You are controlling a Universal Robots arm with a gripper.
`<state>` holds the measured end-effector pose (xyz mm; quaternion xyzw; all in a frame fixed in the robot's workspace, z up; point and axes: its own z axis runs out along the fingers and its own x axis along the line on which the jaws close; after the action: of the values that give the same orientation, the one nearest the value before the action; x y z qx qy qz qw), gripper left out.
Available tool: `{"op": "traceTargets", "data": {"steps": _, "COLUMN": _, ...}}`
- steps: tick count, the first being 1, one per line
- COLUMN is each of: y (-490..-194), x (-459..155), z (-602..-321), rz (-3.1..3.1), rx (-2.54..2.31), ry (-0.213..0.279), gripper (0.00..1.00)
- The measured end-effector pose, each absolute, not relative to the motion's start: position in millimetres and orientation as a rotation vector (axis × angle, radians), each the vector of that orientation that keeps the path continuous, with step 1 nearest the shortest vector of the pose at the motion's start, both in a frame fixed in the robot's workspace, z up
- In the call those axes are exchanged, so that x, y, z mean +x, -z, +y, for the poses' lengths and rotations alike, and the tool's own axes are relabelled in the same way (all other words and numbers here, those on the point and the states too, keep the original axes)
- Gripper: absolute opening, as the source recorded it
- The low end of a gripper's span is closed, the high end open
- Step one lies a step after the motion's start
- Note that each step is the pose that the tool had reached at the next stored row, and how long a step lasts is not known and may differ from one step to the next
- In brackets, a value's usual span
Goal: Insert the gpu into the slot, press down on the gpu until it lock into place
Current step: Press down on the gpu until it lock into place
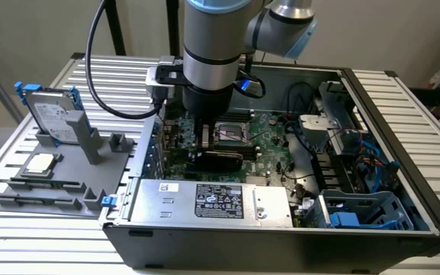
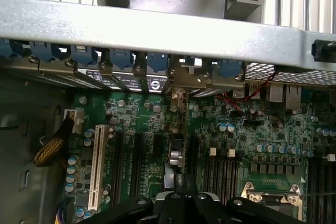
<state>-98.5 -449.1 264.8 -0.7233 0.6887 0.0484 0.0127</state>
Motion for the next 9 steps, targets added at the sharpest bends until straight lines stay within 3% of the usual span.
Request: {"op": "traceTargets", "data": {"steps": 9, "y": -278.5, "x": -98.9, "z": -449.0, "rz": 2.147, "rx": -2.255, "ry": -0.153, "gripper": 0.11}}
